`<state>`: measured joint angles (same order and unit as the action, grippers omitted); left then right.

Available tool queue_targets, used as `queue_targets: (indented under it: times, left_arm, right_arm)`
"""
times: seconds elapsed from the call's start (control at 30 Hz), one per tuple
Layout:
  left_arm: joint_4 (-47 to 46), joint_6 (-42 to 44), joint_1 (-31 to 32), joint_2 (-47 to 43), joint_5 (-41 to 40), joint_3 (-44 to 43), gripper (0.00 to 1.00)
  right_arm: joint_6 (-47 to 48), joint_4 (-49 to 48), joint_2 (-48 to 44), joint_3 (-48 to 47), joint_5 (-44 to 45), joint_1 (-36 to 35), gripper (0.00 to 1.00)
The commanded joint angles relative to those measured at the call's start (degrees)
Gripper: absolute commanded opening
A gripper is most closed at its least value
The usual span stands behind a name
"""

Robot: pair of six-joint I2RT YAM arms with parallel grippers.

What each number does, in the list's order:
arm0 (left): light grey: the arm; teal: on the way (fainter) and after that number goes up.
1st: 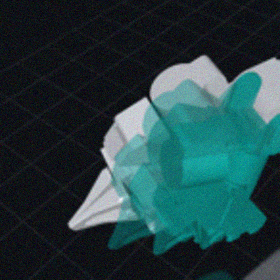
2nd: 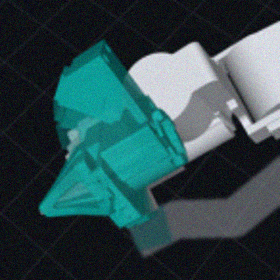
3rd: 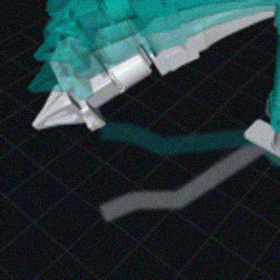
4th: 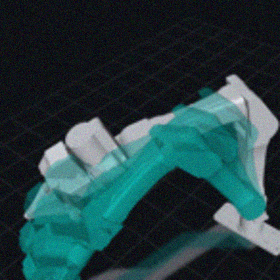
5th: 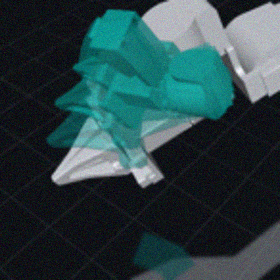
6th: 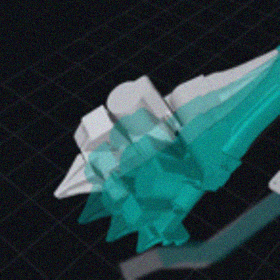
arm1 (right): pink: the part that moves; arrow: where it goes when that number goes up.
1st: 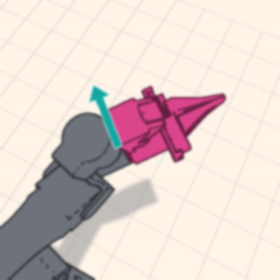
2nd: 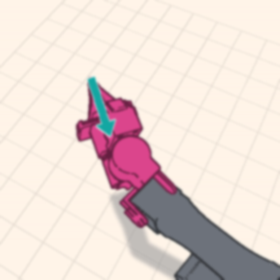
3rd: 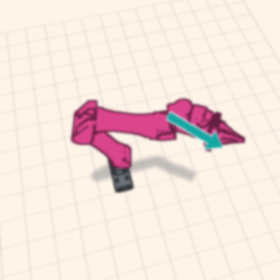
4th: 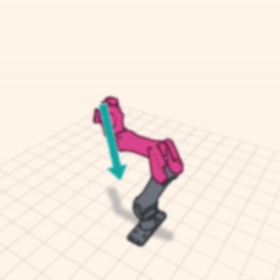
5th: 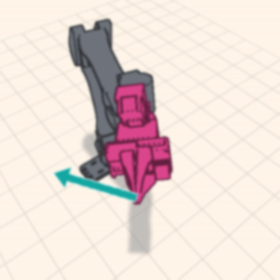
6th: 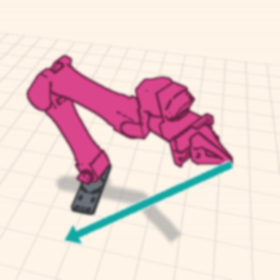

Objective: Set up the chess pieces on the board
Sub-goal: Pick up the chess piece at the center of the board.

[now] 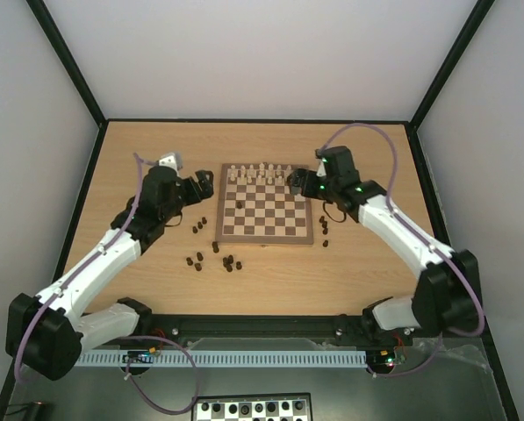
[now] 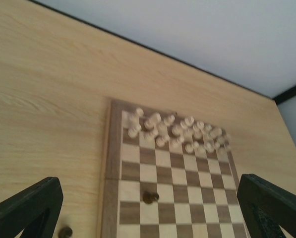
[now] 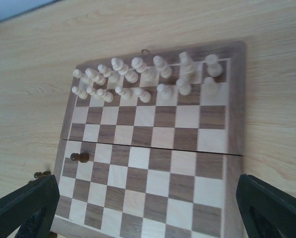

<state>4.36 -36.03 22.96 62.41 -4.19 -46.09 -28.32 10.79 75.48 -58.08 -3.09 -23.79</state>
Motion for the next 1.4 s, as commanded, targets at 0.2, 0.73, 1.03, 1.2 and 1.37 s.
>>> queue_targets:
  times: [0.2,0.73,1.03,1.2,1.37]
  left_arm:
    - [11.9,0.0,3.0,6.5,-5.1,-3.0,1.00]
    - [21.5,-2.5,0.0,0.9,-5.1,2.6,0.70]
    - [16.2,3.1,0.7,3.1,5.8,5.7,0.43]
    - [15.7,2.5,1.6,4.7,4.5,6.7,0.29]
    - [15.6,2.0,2.0,7.6,2.8,7.6,0.23]
  right_arm:
    - [3.2,8.5,13.0,-9.4,2.3,-5.2,1.00]
    - [2.1,5.5,1.8,-1.3,3.4,-6.7,0.99]
    - [2.3,5.1,2.7,0.4,2.8,-6.8,0.99]
    - [2.5,5.3,2.5,1.1,2.1,-6.9,0.98]
    - [2.5,4.7,2.6,1.9,1.1,-6.9,0.98]
